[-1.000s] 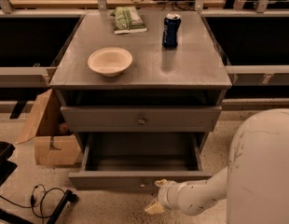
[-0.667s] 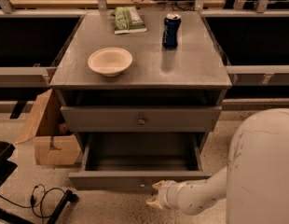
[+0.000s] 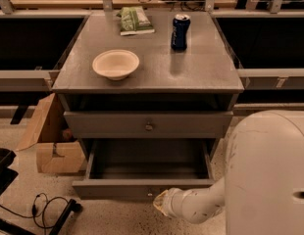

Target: Close middle drawer

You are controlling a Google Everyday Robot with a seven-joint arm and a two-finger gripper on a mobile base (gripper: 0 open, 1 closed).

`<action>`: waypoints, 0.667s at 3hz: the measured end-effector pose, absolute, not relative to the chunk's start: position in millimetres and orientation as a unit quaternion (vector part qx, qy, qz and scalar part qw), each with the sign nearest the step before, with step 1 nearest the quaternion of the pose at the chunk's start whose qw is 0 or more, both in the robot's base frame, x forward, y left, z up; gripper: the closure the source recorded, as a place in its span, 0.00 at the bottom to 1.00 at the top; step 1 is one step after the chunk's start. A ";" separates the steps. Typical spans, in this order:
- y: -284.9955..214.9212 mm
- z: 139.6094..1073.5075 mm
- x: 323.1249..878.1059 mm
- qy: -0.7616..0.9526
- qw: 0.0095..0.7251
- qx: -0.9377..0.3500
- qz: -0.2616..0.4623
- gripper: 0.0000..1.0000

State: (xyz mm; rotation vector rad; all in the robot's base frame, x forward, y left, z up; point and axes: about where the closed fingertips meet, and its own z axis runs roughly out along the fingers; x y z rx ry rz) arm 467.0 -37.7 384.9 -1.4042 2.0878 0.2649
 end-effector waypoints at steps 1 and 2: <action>-42.6 368.7 493.9 0.782 0.309 -0.533 0.090 1.00; -43.7 366.6 501.6 0.780 0.313 -0.535 0.087 1.00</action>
Offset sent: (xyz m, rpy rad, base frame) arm 0.2342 -0.0149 -0.0107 -0.0208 -0.2466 0.0028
